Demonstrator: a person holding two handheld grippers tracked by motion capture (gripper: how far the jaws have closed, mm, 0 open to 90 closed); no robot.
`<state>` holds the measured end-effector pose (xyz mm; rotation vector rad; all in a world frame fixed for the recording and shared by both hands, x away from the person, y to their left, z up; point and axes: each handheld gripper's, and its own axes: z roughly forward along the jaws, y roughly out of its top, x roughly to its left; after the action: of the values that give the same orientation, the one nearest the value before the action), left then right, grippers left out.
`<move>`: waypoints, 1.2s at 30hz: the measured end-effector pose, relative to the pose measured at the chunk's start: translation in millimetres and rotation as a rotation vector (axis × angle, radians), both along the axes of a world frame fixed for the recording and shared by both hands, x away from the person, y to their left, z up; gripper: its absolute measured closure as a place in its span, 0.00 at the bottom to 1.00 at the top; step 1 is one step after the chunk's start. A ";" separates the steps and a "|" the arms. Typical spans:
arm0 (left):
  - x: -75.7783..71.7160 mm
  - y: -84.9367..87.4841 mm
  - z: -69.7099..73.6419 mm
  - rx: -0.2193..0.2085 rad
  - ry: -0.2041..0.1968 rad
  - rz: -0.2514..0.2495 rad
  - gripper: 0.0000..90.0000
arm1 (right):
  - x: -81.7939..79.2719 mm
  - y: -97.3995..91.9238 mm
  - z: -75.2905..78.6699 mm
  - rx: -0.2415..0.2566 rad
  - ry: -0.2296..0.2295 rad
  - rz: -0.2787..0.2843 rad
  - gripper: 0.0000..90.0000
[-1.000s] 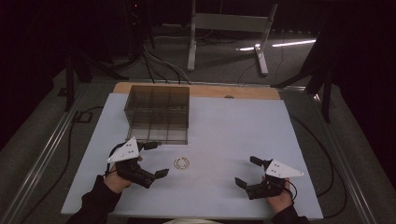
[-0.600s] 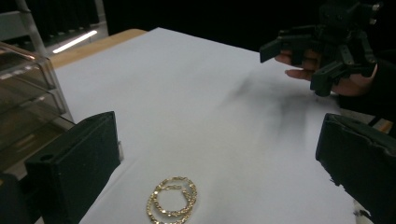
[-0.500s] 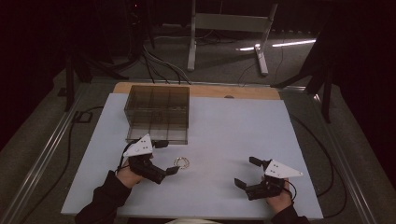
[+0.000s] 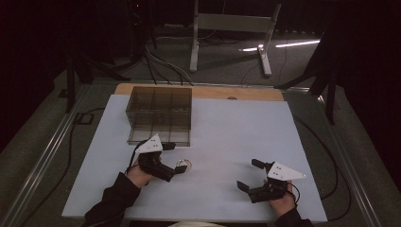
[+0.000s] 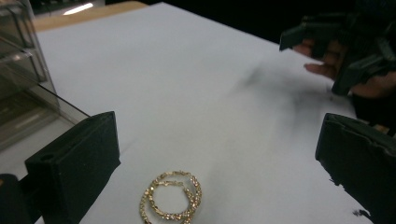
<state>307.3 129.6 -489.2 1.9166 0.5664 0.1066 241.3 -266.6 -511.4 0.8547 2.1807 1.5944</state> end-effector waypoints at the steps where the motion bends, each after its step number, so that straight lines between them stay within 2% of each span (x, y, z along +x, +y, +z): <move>1: 0.0 -1.2 -1.7 0.005 0.003 -0.005 0.01 | 0.2 -0.2 -0.2 0.001 0.000 0.001 0.00; 4: -0.8 -6.8 -5.9 0.038 0.011 -0.007 0.01 | 0.0 -0.3 0.0 0.003 -0.001 -0.001 0.00; 7: 0.4 -10.2 -8.4 0.051 0.045 -0.013 0.01 | 0.6 -0.4 -0.5 0.001 0.001 0.000 0.00; 10: 0.7 -12.0 -9.6 0.060 0.052 -0.017 0.01 | 0.2 -0.4 -0.3 0.000 0.001 -0.001 0.00; 11: 1.1 -14.0 -11.0 0.084 0.049 -0.009 0.01 | 0.4 -0.5 -0.5 -0.001 0.001 0.001 0.00; 15: 0.6 -17.0 -14.8 0.128 0.044 -0.018 0.07 | 0.6 -0.6 -0.5 0.001 0.003 -0.001 0.00; 21: -0.1 -17.5 -19.4 0.175 0.019 -0.039 0.26 | 0.4 -0.3 -0.7 0.003 0.006 0.003 0.00; 25: -0.1 -16.5 -23.3 0.172 0.011 -0.055 0.40 | 0.6 -0.5 -0.8 0.004 0.011 0.004 0.00; 29: 1.3 -16.9 -26.8 0.219 0.010 -0.052 0.52 | 0.6 -0.5 -1.0 0.003 0.013 0.003 0.00; 33: 3.1 -18.8 -32.0 0.290 0.009 -0.054 0.63 | 0.0 -0.4 -0.8 0.003 0.009 0.005 0.00; 36: 4.9 -19.9 -34.6 0.311 0.009 -0.036 0.71 | 0.4 -0.6 -1.1 0.004 0.014 0.005 0.00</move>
<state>312.2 109.7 -523.8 2.2286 0.5450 0.1712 241.7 -267.2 -512.5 0.8647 2.1911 1.6009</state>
